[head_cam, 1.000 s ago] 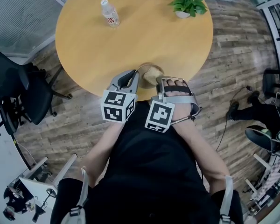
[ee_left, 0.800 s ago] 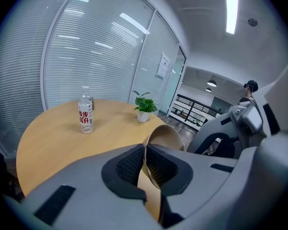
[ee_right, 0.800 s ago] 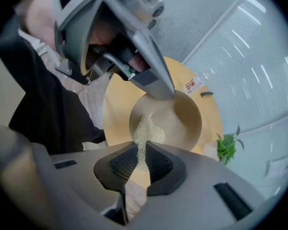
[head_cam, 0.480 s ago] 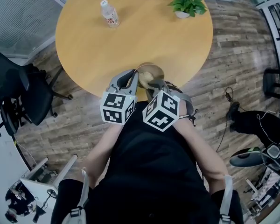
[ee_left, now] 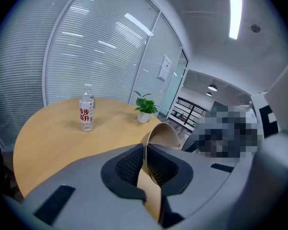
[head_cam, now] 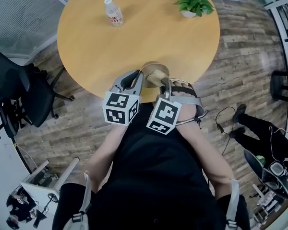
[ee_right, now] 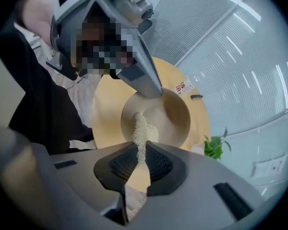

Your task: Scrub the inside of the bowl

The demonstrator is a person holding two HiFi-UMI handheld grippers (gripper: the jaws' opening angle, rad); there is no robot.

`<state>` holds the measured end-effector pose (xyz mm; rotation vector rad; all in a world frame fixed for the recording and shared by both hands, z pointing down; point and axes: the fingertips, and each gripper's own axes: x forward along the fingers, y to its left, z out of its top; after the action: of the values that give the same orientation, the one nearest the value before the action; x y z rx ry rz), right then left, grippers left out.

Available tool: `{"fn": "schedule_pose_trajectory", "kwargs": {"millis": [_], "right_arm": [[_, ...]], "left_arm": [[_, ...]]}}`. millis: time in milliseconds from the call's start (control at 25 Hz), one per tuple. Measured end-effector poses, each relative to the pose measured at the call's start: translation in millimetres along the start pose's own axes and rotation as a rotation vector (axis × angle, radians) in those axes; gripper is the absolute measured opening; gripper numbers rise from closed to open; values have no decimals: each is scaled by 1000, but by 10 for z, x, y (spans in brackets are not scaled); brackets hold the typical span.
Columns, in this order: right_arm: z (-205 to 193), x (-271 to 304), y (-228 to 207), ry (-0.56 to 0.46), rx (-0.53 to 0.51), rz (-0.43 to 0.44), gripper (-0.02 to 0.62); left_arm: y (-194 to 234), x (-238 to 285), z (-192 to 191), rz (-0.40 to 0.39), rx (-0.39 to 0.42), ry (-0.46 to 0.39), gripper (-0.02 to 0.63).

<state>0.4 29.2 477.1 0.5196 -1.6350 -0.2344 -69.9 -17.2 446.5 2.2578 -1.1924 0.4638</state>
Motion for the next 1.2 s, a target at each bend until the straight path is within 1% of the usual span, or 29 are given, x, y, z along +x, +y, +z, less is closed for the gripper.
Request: {"fn": "schedule_pose_trajectory", "kwargs": {"millis": [120,280,440,520,560,640,880,960,1000,1040,1160,1200], "right_arm": [[-5,-35,-141,5,-27,-91,48],[36,-92,-313,-24,5,-182,48],[133,-197,-469,-92,82,-243,48],[177,-246,-549,-123,122,-260,48],[195,-259,-574,-132,125,-262,48],[239,-271,-577,-145,91,-261,48],[318,-259,-393,-144,-145,-267,48],[340,-270,-407,-150,-164,-293,48],[328,-266,-421,-151,-126,-288,48],[312,-251,-428,-162,-37,-255,48],[263,-184,-436,-236,394,-52,48],[240,-170,-451,-252,504,-2,48]], "left_arm": [[21,18,6,-9,-32,-1,28],[19,41,5,-18,-64,-5,28],[-21,60,4,-28,-70,-3,27],[-34,59,-4,-30,-63,-1,26],[-38,58,-6,-31,-60,-1,26],[-41,56,-2,-29,-51,-2,26],[-36,19,-11,-26,-8,5,23],[-38,12,-10,-26,14,8,23],[-42,15,-9,-24,24,10,23],[-43,18,-10,-20,33,12,23],[-31,25,-28,0,50,17,23],[-25,23,-38,6,50,19,23]]}}
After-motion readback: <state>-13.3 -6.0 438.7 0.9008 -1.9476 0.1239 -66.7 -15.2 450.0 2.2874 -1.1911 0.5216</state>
